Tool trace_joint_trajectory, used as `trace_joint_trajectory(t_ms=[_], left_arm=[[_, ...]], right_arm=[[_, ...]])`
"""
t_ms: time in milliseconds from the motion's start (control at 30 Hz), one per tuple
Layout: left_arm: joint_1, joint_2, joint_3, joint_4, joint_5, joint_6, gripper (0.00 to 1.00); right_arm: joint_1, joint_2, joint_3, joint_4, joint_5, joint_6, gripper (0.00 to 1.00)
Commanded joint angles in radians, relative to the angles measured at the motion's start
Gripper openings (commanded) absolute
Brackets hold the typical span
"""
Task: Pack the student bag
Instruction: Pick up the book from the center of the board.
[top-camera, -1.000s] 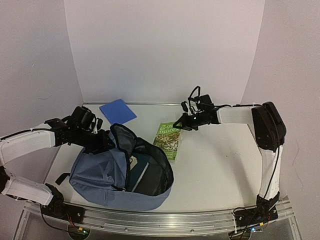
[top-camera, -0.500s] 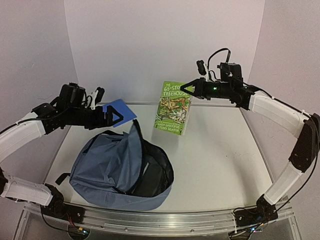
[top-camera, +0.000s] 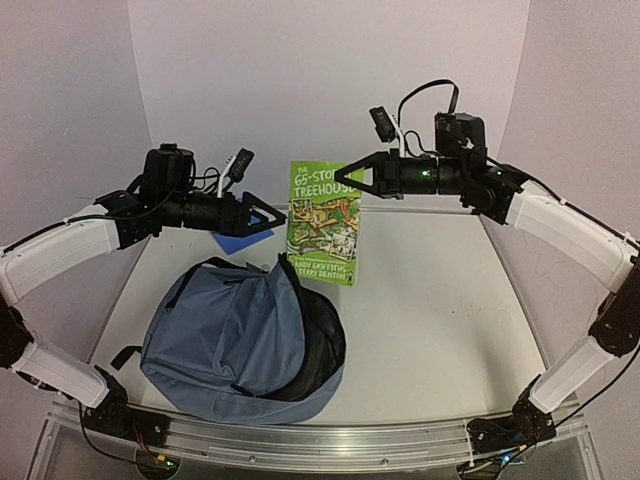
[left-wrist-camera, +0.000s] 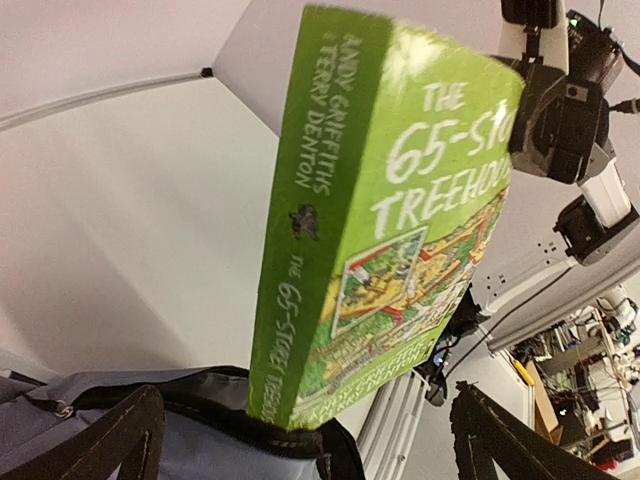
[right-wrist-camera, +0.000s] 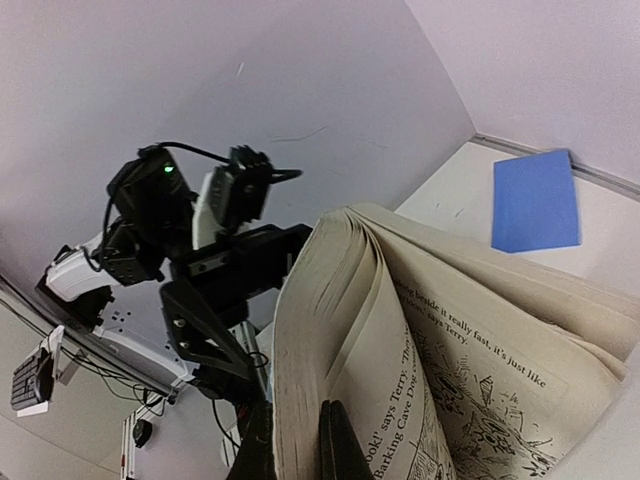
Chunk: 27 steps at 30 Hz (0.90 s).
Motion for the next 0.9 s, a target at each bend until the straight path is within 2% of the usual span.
trace_joint_trajectory(t_ms=[0,100,133,333,433,467,500,533,567,633,733,800,867], left_arm=[[-0.039,0.028,0.053,0.074,0.117,0.002,1.0],[-0.058,0.045,0.056,0.104,0.156,-0.006,0.98],[-0.06,0.049,0.053,0.124,0.174,-0.016,0.92],[-0.061,0.027,-0.018,0.24,0.222,-0.074,0.41],[-0.062,0.01,-0.051,0.248,0.218,-0.085,0.14],[-0.062,0.004,-0.059,0.242,0.216,-0.086,0.07],[-0.062,-0.003,-0.067,0.231,0.213,-0.084,0.02],[-0.061,-0.009,-0.074,0.213,0.209,-0.079,0.0],[-0.062,-0.015,-0.078,0.19,0.208,-0.071,0.0],[-0.062,-0.025,-0.081,0.137,0.205,-0.048,0.0],[-0.064,-0.029,-0.071,0.052,0.239,-0.011,0.0],[-0.077,-0.013,-0.044,-0.029,0.272,0.035,0.0],[-0.103,0.015,0.003,-0.138,0.276,0.096,0.0]], right_arm=[[0.038,-0.064,0.078,0.114,-0.07,0.024,0.0],[0.047,-0.063,0.077,0.145,-0.087,0.035,0.0],[0.048,-0.063,0.074,0.154,-0.089,0.037,0.0],[0.048,-0.079,0.032,0.162,-0.03,0.022,0.0],[0.048,-0.083,-0.009,0.156,0.021,0.014,0.0],[0.048,-0.085,-0.021,0.15,0.037,0.005,0.04],[0.046,-0.088,-0.035,0.14,0.057,-0.011,0.18],[0.045,-0.092,-0.049,0.123,0.082,-0.032,0.33],[0.044,-0.095,-0.061,0.084,0.111,-0.058,0.43],[0.043,-0.097,-0.061,0.0,0.192,-0.132,0.53],[0.043,-0.08,-0.041,-0.14,0.25,-0.252,0.82],[0.043,-0.054,-0.006,-0.238,0.22,-0.307,0.94],[0.044,-0.019,0.023,-0.333,0.174,-0.364,0.98]])
